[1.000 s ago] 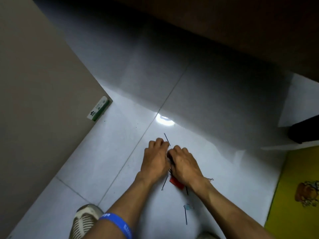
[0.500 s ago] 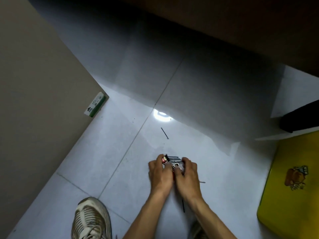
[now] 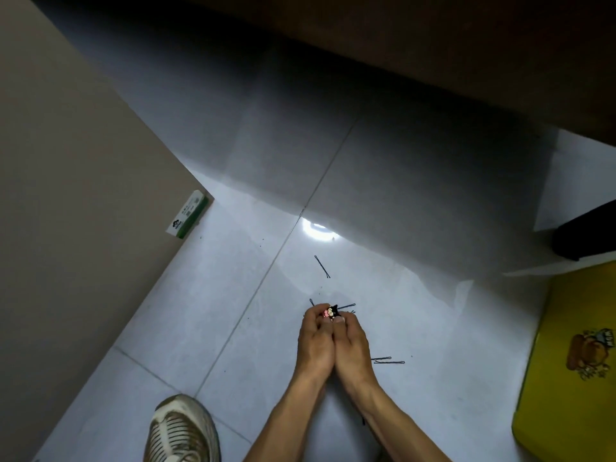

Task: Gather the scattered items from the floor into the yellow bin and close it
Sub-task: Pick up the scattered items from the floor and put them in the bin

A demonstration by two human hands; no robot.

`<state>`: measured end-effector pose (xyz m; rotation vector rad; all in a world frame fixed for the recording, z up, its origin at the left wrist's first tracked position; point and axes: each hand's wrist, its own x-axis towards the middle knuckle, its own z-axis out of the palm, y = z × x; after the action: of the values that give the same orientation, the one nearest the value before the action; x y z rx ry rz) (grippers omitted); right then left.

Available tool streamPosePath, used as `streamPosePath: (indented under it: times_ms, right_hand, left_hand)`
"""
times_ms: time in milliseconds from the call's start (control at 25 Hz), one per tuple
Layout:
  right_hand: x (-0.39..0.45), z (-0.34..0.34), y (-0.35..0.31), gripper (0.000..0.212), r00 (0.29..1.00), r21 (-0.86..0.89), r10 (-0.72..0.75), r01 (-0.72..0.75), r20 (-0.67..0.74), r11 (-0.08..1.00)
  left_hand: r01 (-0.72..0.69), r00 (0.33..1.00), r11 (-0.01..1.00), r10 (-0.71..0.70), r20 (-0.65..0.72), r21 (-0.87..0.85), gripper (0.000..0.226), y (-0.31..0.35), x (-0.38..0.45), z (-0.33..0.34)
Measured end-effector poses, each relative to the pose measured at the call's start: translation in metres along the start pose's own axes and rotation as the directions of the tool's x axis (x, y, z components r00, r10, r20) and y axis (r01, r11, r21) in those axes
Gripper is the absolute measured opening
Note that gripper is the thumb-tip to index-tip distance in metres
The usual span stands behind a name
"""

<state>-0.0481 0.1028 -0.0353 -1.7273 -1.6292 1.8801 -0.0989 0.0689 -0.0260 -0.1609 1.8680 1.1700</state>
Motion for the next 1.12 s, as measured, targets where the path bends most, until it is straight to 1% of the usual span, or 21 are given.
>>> streamPosePath:
  times_ms: [80,160,240,280,360,440,480,520,560,600,640,720,800,880,960,1040,1120]
  right_hand:
    - [-0.008,-0.012,-0.012,0.022,0.997,0.093,-0.04,0.046,-0.068,0.995]
    - [-0.023,-0.036,-0.029,0.023,0.983,0.188,-0.09,0.12,-0.163,0.975]
    - [-0.041,-0.071,-0.047,0.023,0.961,0.286,-0.121,0.192,-0.247,0.939]
    - [-0.051,-0.095,-0.055,0.024,0.945,0.339,-0.125,0.23,-0.302,0.912]
    - [-0.076,-0.16,-0.067,0.026,0.872,0.402,-0.138,0.35,-0.47,0.846]
    - [-0.108,-0.229,-0.076,0.031,0.751,0.408,-0.125,0.481,-0.648,0.776]
    - [-0.124,-0.26,-0.079,0.034,0.704,0.432,-0.087,0.524,-0.705,0.734]
    - [-0.141,-0.289,-0.08,0.035,0.68,0.471,-0.046,0.553,-0.731,0.687]
    - [-0.157,-0.314,-0.078,0.033,0.673,0.492,-0.017,0.558,-0.74,0.668]
    - [-0.167,-0.333,-0.075,0.031,0.678,0.492,-0.003,0.537,-0.735,0.685]
    - [-0.175,-0.347,-0.07,0.029,0.69,0.477,0.001,0.5,-0.724,0.723]
    - [-0.185,-0.363,-0.057,0.029,0.704,0.43,-0.006,0.441,-0.71,0.788]
    - [-0.187,-0.364,-0.05,0.031,0.688,0.364,-0.037,0.428,-0.725,0.827]
    - [-0.181,-0.353,-0.047,0.032,0.674,0.28,-0.104,0.435,-0.731,0.856]
    - [-0.171,-0.331,-0.044,0.031,0.68,0.167,-0.217,0.451,-0.7,0.877]
    - [-0.152,-0.287,-0.047,0.028,0.735,0.053,-0.345,0.459,-0.584,0.887]
    - [-0.129,-0.234,-0.047,0.025,0.82,-0.031,-0.416,0.441,-0.394,0.897]
  left_hand:
    - [-0.076,0.997,0.997,0.076,0.013,-0.028,0.026,0.015,-0.013,0.007]
    - [-0.176,0.982,0.984,0.178,0.068,-0.026,0.027,0.037,-0.04,0.02]
    - [-0.255,0.953,0.967,0.256,0.161,-0.031,0.028,0.062,-0.073,0.042]
    - [-0.285,0.93,0.958,0.285,0.232,-0.037,0.028,0.074,-0.092,0.059]
    - [-0.315,0.856,0.947,0.312,0.412,-0.062,0.029,0.097,-0.142,0.106]
    - [-0.285,0.758,0.953,0.291,0.584,-0.104,0.028,0.114,-0.198,0.16]
    - [-0.228,0.708,0.965,0.253,0.659,-0.125,0.027,0.12,-0.225,0.184]
    - [-0.155,0.654,0.979,0.204,0.729,-0.135,0.026,0.123,-0.25,0.203]
    - [-0.096,0.603,0.987,0.159,0.782,-0.127,0.024,0.124,-0.27,0.218]
    - [-0.065,0.575,0.992,0.127,0.808,-0.109,0.025,0.123,-0.281,0.227]
    - [-0.065,0.56,0.994,0.112,0.821,-0.092,0.028,0.121,-0.288,0.232]
    - [-0.121,0.568,0.99,0.132,0.812,-0.076,0.035,0.113,-0.289,0.234]
    - [-0.159,0.604,0.982,0.174,0.777,-0.097,0.036,0.107,-0.278,0.23]
    - [-0.218,0.67,0.969,0.235,0.704,-0.117,0.034,0.104,-0.26,0.217]
    - [-0.315,0.732,0.946,0.297,0.613,-0.082,0.032,0.095,-0.234,0.192]
    - [-0.369,0.818,0.929,0.337,0.467,-0.025,0.03,0.083,-0.189,0.147]
    - [-0.353,0.91,0.932,0.319,0.266,0.088,0.029,0.064,-0.135,0.09]
